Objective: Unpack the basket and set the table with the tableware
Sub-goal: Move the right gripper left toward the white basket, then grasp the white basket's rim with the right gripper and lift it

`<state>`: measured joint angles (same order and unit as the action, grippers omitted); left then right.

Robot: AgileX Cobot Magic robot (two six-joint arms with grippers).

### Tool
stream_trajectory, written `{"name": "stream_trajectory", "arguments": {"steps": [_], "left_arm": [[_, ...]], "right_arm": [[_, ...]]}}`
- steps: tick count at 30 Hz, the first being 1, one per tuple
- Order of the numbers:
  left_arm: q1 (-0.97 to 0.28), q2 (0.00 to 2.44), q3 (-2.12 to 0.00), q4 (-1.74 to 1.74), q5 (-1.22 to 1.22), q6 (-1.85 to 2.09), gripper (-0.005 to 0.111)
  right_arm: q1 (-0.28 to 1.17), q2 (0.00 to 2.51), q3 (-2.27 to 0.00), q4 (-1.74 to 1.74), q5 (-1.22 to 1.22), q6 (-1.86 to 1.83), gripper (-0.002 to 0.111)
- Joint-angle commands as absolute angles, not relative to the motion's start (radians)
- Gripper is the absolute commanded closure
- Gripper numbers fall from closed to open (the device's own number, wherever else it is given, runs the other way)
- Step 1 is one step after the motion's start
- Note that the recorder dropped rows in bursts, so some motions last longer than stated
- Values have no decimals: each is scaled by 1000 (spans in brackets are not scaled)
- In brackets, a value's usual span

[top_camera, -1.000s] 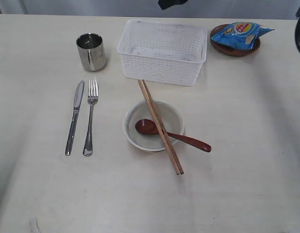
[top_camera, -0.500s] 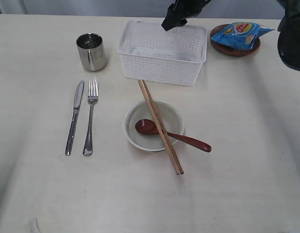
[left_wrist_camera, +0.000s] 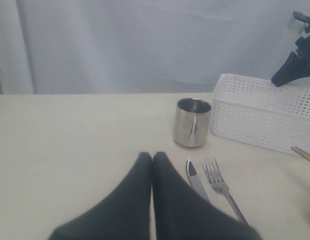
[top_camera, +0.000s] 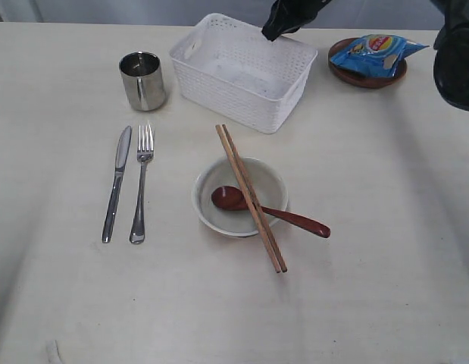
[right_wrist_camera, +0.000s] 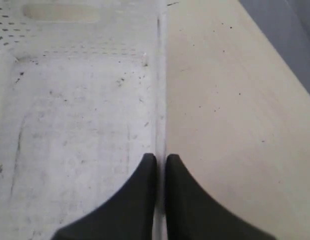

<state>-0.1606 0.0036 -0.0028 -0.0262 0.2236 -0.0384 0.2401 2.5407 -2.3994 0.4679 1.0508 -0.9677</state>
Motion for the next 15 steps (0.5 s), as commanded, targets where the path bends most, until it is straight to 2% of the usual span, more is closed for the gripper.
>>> {"name": "stream_trajectory", "arguments": {"steps": [1, 9, 15], "left_arm": [[-162, 0, 0, -30, 213, -38, 107], [-162, 0, 0, -30, 213, -38, 107], [-162, 0, 0, -30, 213, -38, 107]], "right_arm": [[212, 2464, -2406, 455, 1037, -984, 109], [99, 2342, -2406, 450, 1031, -918, 109], [-35, 2262, -2406, 579, 1029, -902, 109]]}}
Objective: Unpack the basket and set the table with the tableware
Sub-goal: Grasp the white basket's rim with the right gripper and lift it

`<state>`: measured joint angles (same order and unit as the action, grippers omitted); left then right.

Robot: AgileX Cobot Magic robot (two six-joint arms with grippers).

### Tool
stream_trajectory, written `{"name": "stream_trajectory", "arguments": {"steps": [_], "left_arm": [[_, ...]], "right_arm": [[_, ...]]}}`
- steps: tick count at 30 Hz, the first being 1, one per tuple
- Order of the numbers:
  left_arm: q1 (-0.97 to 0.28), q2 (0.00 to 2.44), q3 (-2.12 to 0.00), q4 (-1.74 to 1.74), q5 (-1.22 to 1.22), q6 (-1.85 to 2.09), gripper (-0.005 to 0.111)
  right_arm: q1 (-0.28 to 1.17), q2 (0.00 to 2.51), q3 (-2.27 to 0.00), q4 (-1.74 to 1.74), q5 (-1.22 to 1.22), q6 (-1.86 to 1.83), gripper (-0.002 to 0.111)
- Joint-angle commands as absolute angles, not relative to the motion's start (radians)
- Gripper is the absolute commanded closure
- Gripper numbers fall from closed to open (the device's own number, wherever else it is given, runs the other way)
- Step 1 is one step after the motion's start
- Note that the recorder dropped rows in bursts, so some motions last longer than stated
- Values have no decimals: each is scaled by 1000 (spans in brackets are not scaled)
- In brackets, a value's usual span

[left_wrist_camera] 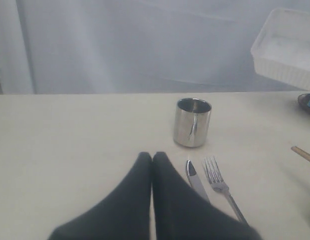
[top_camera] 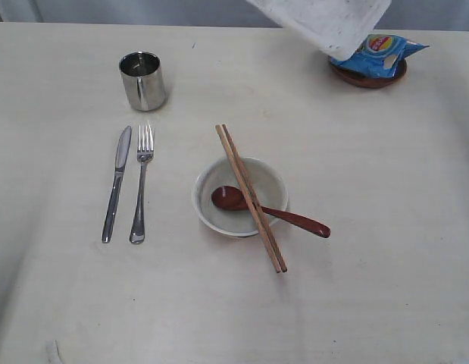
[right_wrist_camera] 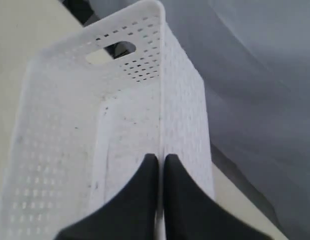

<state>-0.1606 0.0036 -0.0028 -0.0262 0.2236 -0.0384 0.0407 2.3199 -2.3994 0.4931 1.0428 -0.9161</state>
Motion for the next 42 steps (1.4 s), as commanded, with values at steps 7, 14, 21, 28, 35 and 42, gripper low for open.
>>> {"name": "stream_trajectory", "arguments": {"steps": [7, 14, 21, 28, 35, 42], "left_arm": [[-162, 0, 0, -30, 213, -38, 107], [-162, 0, 0, -30, 213, -38, 107], [-162, 0, 0, -30, 213, -38, 107], [-162, 0, 0, -30, 213, -38, 107], [-162, 0, 0, -30, 213, -38, 107], [-162, 0, 0, -30, 213, -38, 107]], "right_arm": [[-251, 2242, -2406, 575, 1071, -783, 109], [-472, 2312, -2406, 677, 1080, -729, 109], [-580, 2443, -2406, 780, 1082, -693, 109], [-591, 2579, -2406, 760, 1089, -672, 109], [-576, 2664, -2406, 758, 1099, -680, 109], [-534, 2700, -2406, 788, 1123, -731, 109]]}}
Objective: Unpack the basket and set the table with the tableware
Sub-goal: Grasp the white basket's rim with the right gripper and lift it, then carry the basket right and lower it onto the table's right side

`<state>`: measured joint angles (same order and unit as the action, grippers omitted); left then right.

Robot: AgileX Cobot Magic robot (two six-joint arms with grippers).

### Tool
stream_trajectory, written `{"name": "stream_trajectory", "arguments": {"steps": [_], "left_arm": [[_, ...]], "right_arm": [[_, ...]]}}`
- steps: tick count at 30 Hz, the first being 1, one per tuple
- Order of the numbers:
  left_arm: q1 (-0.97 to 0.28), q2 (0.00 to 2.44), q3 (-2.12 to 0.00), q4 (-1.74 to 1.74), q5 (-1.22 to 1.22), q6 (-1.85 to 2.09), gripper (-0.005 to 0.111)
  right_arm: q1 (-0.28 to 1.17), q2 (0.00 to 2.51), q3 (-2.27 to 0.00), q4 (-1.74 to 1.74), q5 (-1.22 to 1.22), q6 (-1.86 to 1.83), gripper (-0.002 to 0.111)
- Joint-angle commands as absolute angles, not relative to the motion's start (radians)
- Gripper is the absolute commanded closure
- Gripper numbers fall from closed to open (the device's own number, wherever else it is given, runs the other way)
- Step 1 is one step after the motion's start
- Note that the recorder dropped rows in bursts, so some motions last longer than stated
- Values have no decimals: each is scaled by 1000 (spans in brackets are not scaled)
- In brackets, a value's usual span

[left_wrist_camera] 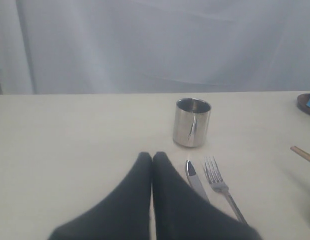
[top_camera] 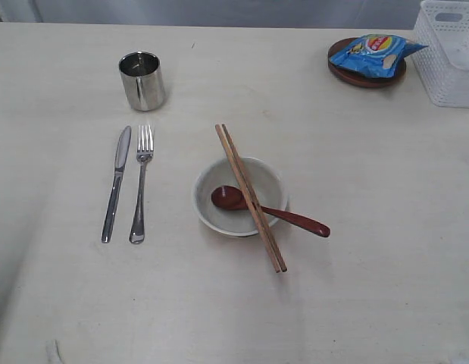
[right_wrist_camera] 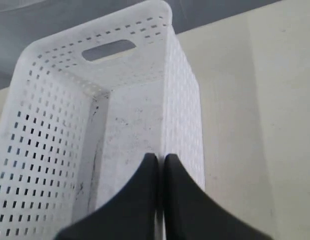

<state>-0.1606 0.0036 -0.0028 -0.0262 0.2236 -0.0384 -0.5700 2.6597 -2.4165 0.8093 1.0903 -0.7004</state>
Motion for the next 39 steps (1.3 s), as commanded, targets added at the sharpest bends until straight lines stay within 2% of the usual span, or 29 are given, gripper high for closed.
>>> {"name": "stream_trajectory", "arguments": {"steps": [1, 13, 27, 39], "left_arm": [[-162, 0, 0, -30, 213, -38, 107], [-162, 0, 0, -30, 213, -38, 107], [-162, 0, 0, -30, 213, -38, 107], [-162, 0, 0, -34, 213, -38, 107]], "right_arm": [[-524, 2700, -2406, 788, 1127, -734, 109], [-329, 2702, -2406, 750, 1221, -796, 109], [-89, 2645, -2406, 625, 1221, -792, 109], [-37, 2558, -2406, 482, 1221, -724, 109]]}}
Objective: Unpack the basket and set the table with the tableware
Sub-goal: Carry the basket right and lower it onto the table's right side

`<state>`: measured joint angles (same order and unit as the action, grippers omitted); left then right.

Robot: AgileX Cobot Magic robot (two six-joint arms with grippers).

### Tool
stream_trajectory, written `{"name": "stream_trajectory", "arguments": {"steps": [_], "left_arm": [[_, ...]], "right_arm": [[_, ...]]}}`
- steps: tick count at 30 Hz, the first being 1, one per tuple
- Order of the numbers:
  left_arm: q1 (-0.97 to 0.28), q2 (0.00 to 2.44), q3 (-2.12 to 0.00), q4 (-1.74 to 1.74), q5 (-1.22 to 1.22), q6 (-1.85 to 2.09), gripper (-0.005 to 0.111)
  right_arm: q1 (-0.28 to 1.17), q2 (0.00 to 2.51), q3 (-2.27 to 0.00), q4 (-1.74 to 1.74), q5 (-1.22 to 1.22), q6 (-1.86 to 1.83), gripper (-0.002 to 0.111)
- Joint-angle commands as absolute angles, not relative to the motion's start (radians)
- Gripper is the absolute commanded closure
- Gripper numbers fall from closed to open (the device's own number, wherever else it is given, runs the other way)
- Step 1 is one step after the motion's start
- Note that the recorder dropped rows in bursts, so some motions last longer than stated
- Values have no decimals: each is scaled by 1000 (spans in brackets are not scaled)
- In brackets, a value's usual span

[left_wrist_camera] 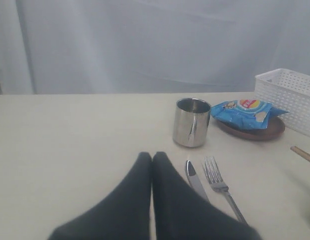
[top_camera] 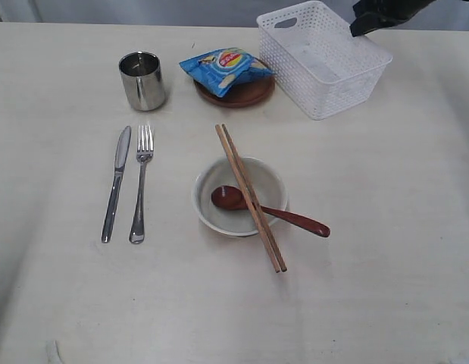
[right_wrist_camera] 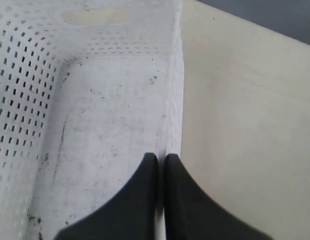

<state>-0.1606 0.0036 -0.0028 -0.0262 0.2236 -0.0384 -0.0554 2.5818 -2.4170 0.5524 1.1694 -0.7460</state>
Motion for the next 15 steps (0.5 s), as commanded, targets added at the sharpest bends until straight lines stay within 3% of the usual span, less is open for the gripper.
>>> {"name": "stream_trajectory", "arguments": {"steps": [1, 10, 15], "left_arm": [[-162, 0, 0, -34, 213, -38, 107], [-162, 0, 0, -34, 213, -38, 107], [-162, 0, 0, -34, 213, -38, 107]], "right_arm": [[-33, 2554, -2406, 482, 1221, -714, 109], [-33, 2515, -2406, 162, 1221, -209, 109], [-20, 2459, -2369, 181, 1221, -137, 109]]}}
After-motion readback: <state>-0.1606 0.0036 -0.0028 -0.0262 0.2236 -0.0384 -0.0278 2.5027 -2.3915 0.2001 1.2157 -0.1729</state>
